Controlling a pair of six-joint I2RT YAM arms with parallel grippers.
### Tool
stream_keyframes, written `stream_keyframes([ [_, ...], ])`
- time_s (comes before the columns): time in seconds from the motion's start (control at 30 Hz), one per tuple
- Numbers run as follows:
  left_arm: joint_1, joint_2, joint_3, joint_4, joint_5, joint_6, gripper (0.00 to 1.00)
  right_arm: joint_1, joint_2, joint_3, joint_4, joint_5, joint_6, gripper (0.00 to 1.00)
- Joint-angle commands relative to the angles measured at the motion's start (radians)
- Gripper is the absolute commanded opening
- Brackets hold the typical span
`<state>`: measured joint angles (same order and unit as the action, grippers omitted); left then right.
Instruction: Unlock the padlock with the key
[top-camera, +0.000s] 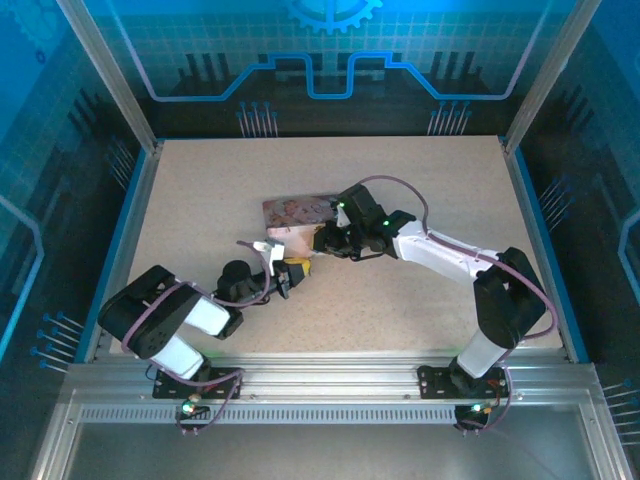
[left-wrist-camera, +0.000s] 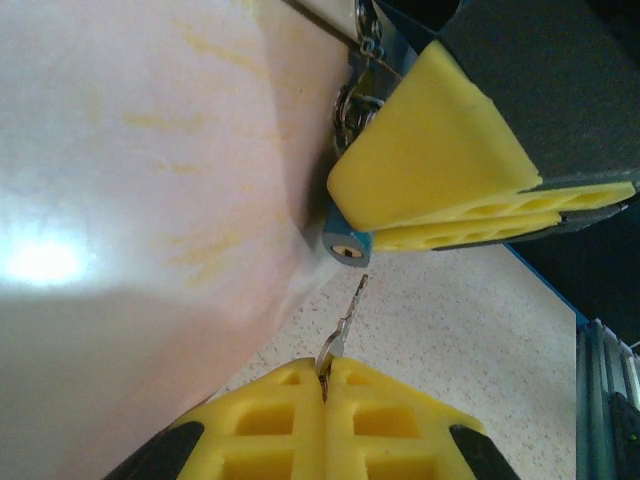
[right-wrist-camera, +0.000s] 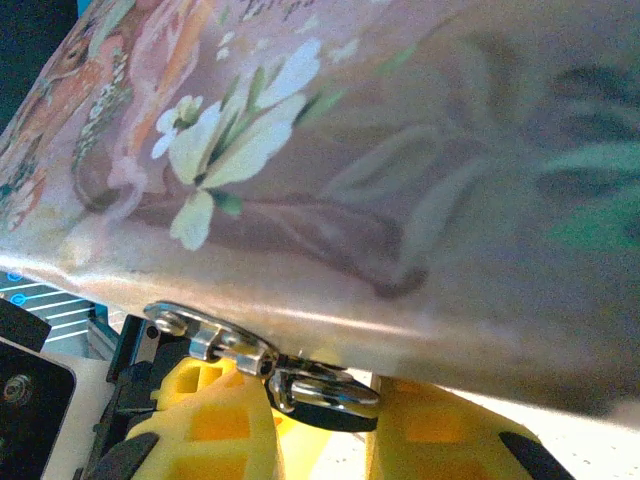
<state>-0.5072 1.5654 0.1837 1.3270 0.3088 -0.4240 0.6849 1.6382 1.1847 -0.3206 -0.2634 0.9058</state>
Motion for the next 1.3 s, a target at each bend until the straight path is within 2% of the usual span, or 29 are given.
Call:
stream_keyframes([
  [0.0,-0.006,-0.003,0.019,0.072,-0.02,-0.017,0.0,-0.008,-0.062,0.004,0.085,-0.04,0.004,0.0],
  [0.2,0.013,0.004,0.027,0.071,0.003,-0.061,0.0,-0.012,-0.07,-0.011,0.11,-0.054,0.016,0.0],
  [0.73,0.025,0.002,0.02,0.072,0.012,-0.076,0.0,-0.018,-0.088,-0.039,0.136,-0.065,0.032,0.0],
  [1.27,0.024,0.004,0.056,0.072,0.071,-0.104,0.0,-0.008,-0.054,-0.037,0.168,-0.094,0.038,0.0],
])
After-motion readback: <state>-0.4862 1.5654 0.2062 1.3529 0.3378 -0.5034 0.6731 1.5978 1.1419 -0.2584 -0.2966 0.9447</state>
